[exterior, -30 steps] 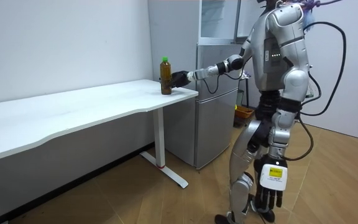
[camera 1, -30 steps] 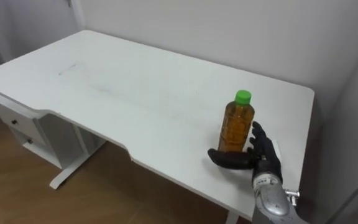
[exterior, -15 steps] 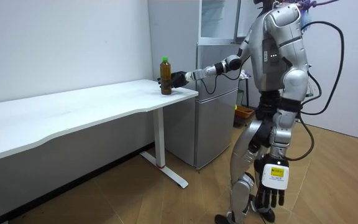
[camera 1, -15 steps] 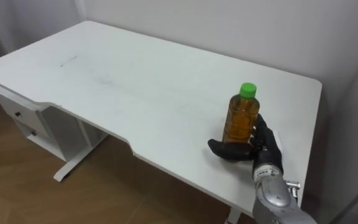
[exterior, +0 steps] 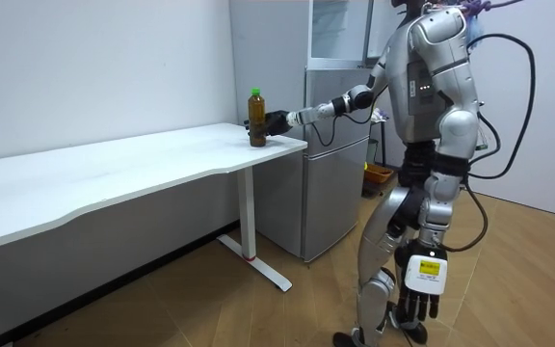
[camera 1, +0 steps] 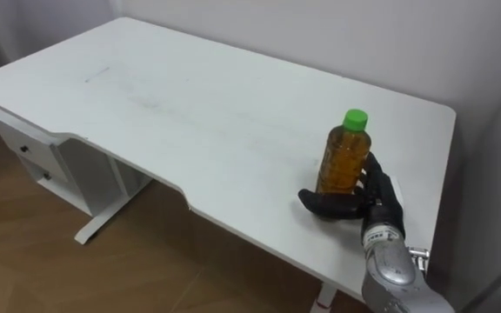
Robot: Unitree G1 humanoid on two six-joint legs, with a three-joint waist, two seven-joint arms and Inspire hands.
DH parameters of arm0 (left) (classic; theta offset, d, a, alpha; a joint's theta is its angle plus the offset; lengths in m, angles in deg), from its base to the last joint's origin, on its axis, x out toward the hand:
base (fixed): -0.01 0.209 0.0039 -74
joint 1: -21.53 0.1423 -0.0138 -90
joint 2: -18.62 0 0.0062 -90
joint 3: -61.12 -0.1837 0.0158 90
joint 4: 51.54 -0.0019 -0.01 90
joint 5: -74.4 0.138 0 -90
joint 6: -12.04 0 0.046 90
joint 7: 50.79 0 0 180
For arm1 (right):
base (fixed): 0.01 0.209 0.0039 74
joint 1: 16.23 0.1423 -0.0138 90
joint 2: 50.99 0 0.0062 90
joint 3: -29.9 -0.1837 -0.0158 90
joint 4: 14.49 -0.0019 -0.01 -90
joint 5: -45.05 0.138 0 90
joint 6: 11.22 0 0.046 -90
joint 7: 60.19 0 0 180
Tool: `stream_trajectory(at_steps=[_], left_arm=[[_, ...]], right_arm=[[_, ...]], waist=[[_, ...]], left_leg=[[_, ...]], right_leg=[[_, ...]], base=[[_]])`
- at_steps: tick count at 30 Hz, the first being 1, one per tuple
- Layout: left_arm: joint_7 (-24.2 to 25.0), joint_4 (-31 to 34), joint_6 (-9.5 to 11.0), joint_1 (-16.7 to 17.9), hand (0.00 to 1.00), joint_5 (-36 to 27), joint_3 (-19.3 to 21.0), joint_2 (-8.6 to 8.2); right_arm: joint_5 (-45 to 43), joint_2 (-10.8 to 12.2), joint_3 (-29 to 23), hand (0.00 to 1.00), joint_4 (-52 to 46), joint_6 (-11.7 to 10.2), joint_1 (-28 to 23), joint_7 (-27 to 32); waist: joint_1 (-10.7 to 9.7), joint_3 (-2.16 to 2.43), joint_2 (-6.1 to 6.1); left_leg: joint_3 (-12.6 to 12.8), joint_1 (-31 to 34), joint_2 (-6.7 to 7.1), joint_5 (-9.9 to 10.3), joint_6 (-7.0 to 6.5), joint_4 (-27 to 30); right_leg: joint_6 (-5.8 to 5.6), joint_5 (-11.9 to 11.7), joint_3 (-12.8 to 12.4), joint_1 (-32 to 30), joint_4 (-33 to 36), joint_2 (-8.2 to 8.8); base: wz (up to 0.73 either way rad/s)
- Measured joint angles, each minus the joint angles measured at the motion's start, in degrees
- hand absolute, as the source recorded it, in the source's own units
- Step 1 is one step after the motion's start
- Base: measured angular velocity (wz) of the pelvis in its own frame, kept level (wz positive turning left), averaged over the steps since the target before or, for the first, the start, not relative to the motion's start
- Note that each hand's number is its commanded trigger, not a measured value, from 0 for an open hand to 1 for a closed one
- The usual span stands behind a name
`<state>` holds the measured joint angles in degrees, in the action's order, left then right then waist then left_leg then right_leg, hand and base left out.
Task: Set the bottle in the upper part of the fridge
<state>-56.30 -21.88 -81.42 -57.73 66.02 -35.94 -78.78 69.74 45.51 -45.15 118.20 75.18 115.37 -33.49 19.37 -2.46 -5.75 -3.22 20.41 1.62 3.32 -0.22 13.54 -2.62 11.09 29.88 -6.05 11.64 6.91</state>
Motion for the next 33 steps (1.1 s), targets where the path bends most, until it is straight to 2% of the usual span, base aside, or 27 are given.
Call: stream_trajectory(at_steps=[14,16,21,24,33], left_arm=[[0.0,0.1,0.1,-0.2,0.0,-3.4,0.0,0.0],[-0.1,0.0,0.2,-0.2,0.0,-3.5,0.0,0.01],[-0.1,0.0,0.3,-0.2,0.0,-3.5,-0.1,-0.02],[-0.1,-0.1,0.4,-0.2,0.0,-3.4,-0.1,-0.02],[-0.1,-1.3,0.5,-0.2,0.0,-3.4,-0.1,-0.01]], right_arm=[[0.0,-0.1,-0.4,0.0,0.0,0.0,1.7,0.9],[0.0,-0.2,-0.4,1.0,0.0,0.0,2.0,0.9],[-0.1,-0.4,-0.4,1.0,1.5,-0.4,2.3,0.7],[-0.1,-1.3,-0.4,1.0,2.0,-0.6,2.3,0.1],[0.2,-1.9,-0.4,1.0,3.0,-0.3,2.3,-0.7]], waist=[[0.0,-0.15,0.16],[0.0,-0.16,0.18],[0.1,-0.33,0.44],[0.1,-0.49,0.67],[0.4,-0.52,0.61]], left_leg=[[0.0,0.9,0.01,0.0,-0.02,0.2],[0.0,0.9,0.05,0.0,-0.02,0.1],[0.0,0.8,0.04,0.0,-0.02,0.2],[0.0,0.8,0.03,-0.1,-0.03,0.2],[0.0,0.8,0.02,-0.1,-0.04,0.0]], right_leg=[[0.0,0.0,0.0,-0.9,0.0,0.01],[0.0,0.0,0.0,-0.9,0.0,0.06],[0.0,0.0,0.0,-0.8,0.0,0.04],[0.0,0.0,0.0,-0.8,0.1,0.05],[0.0,0.0,0.0,-0.9,0.1,0.06]], base=[[0.0],[0.0],[0.0],[0.0],[0.0]])
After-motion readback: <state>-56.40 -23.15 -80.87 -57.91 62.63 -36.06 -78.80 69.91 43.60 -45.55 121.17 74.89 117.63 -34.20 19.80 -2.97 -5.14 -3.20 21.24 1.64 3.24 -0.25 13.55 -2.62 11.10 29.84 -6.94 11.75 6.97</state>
